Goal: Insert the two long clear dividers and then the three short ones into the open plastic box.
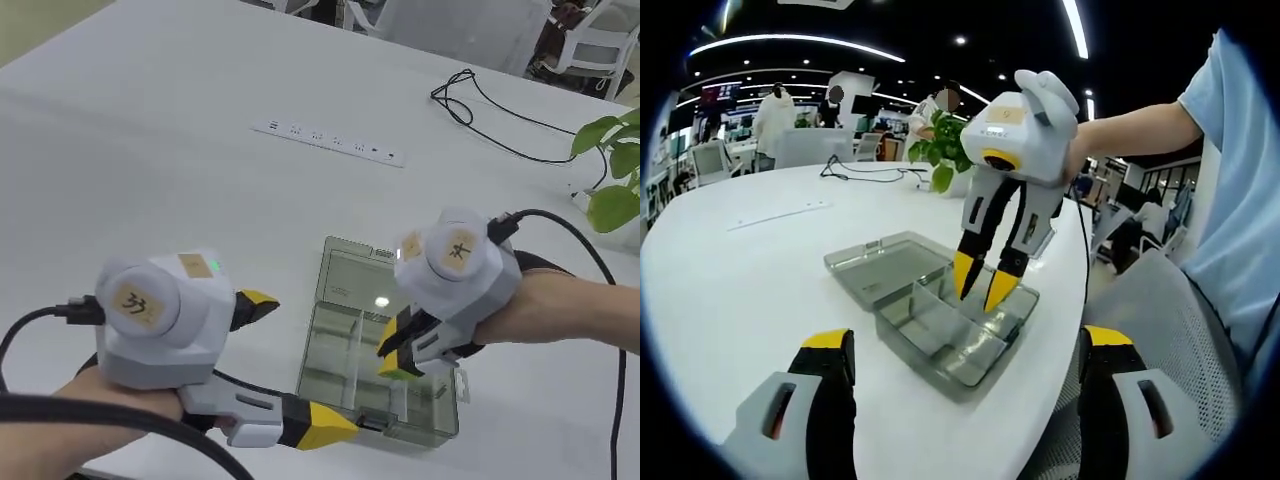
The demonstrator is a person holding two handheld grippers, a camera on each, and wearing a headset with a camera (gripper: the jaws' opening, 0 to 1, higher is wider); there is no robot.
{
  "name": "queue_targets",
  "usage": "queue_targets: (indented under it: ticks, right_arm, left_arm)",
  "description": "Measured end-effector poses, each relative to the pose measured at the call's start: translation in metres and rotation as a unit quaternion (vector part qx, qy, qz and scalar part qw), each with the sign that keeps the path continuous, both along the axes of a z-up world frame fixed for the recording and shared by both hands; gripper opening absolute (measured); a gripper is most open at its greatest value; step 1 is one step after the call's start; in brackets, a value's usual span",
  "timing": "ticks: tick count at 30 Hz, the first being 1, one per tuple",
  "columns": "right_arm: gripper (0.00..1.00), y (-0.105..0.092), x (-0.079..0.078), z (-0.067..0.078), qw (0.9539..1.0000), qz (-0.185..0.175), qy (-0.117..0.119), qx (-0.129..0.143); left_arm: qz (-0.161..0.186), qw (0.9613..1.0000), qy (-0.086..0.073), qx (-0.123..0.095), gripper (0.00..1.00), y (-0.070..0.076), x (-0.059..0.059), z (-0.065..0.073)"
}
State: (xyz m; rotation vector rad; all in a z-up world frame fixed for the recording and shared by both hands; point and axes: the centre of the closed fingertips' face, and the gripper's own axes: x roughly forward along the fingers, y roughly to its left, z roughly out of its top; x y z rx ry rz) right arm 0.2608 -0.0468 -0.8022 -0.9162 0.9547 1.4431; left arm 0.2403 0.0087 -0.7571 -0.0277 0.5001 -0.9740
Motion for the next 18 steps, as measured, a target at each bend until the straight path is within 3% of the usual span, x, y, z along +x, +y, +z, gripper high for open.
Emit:
queue_targets:
  ticks: [2,6,14,15,18]
  right_arm:
    - [0.27,0.004,0.001,0.007,0.9993,0.002,-0.017,0.032]
    - [0.41,0.003,-0.003,0.015,0.9974,-0.018,-0.008,0.069]
    - [0.78,-0.003,-0.004,0.024,0.9908,-0.057,-0.025,0.12]
    - [0.82,-0.005,-0.003,0.026,0.9875,-0.075,-0.029,0.135]
    - [0.9,-0.015,-0.003,0.027,0.9867,-0.084,-0.037,0.135]
  left_arm:
    - [0.001,1.0,0.0,0.0,0.95,0.001,0.0,0.0]
    - [0.003,1.0,0.0,0.0,0.95,0.002,0.0,0.0]
    - [0.001,1.0,0.0,0.002,0.96,0.002,0.001,0.001]
    - [0.002,1.0,0.0,0.003,0.96,0.002,0.001,0.001]
    - [0.004,1.0,-0.001,0.002,0.96,0.003,0.002,0.002]
